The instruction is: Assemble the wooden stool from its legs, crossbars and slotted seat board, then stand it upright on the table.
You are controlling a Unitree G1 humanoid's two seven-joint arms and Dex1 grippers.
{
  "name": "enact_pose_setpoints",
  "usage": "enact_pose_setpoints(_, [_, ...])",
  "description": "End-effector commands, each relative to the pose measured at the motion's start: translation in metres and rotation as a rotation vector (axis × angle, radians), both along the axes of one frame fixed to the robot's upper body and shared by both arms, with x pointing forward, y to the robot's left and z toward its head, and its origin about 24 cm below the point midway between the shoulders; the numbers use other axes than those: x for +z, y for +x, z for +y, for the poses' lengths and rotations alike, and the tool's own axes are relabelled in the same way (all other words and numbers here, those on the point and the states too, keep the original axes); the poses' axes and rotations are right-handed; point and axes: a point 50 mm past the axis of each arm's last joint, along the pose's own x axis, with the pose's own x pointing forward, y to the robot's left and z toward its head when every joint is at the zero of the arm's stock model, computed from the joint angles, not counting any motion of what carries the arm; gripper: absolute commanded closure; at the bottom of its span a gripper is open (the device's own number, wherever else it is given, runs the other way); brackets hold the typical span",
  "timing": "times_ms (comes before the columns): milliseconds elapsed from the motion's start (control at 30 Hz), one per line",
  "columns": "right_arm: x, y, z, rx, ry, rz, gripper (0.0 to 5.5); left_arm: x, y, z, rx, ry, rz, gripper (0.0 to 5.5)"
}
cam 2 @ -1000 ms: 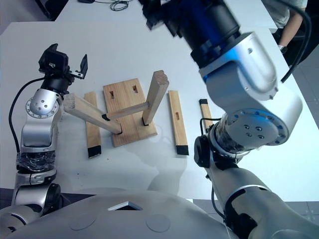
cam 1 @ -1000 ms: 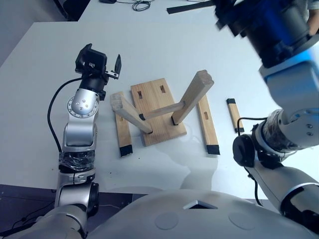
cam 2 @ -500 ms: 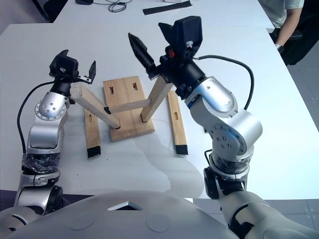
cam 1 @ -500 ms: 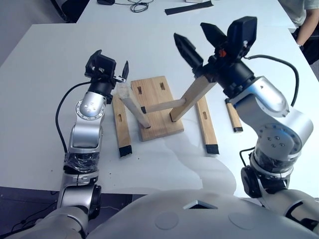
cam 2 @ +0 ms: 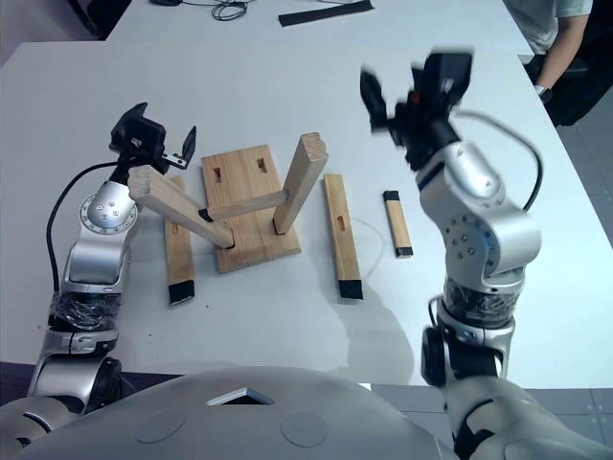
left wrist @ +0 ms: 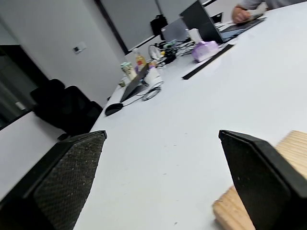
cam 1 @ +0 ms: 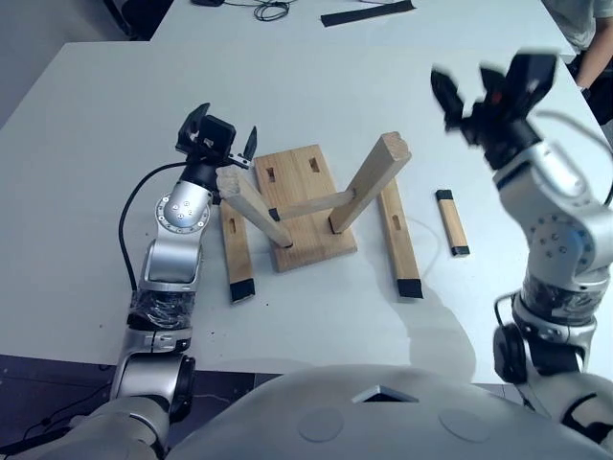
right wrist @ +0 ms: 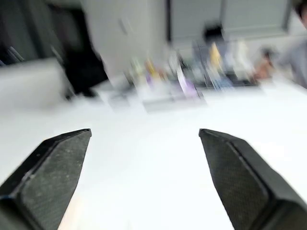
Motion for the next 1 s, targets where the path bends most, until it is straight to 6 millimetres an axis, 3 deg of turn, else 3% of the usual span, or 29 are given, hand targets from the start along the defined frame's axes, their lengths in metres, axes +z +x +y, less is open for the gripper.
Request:
enact_pose_setpoints(33, [-0.032,-0.023,0.017,0.132,-0.056,0.116,1.35,0.000,0.002,-0.001,-0.025,0.038,-0.013,1.16])
enact_pose_setpoints(233, [-0.041,-0.045,0.043,0.256,-0.058,0.137,1.35,-0.006,-0.005,-0.003,-0.011,0.036,-0.014,1.16])
enact_pose_setpoints(533, [-0.080,-0.057,0.047,0.332,-0.337,0.159,1.35,-0.009,-0.012,-0.011,-0.019,0.027,-0.015,1.16])
enact_pose_setpoints(800, [-0.100,-0.066,0.009,0.410,-0.666,0.102,1.35,-0.012,-0.017,-0.002,-0.002,0.051,-0.005,1.16])
enact_pose_setpoints(1000, [-0.102,-0.065,-0.029,0.389,-0.772,0.119,1.35,-0.013,-0.020,0.001,0.007,0.059,-0.002,1.16])
